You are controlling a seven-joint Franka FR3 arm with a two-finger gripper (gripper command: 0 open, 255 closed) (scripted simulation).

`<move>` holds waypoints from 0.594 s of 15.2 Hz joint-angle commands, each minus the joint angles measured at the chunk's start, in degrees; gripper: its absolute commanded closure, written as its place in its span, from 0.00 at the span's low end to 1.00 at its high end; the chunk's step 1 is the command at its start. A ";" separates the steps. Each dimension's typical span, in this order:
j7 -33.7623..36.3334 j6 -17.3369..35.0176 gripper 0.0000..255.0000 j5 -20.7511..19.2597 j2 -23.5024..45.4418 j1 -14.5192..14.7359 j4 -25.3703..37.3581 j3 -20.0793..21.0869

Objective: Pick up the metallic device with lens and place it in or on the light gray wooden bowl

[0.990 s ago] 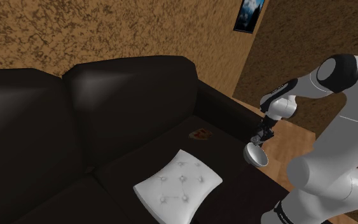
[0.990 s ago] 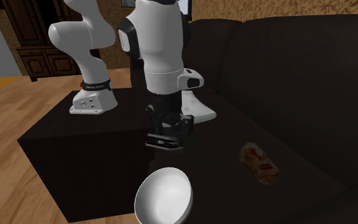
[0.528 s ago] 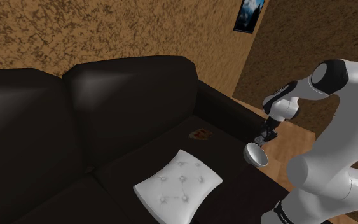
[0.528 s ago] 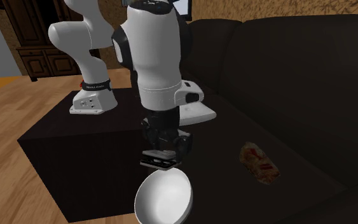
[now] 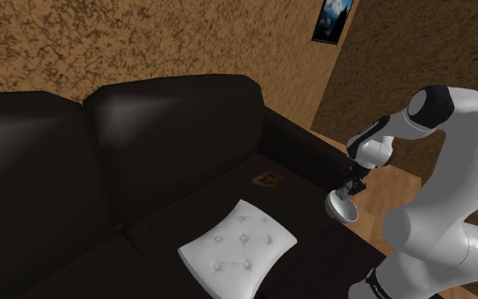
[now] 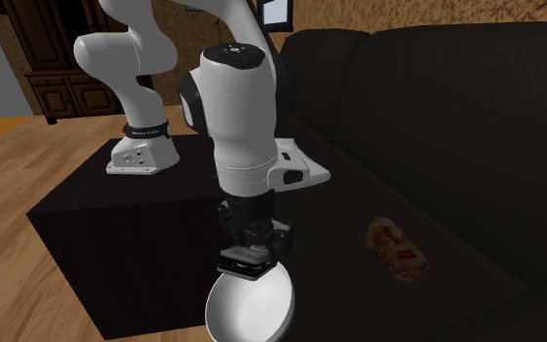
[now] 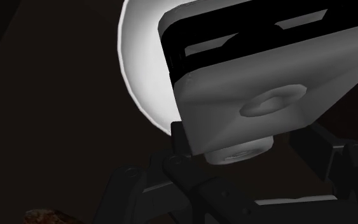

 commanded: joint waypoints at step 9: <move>-0.56 2.04 1.00 0.56 2.19 -0.29 0.18 0.40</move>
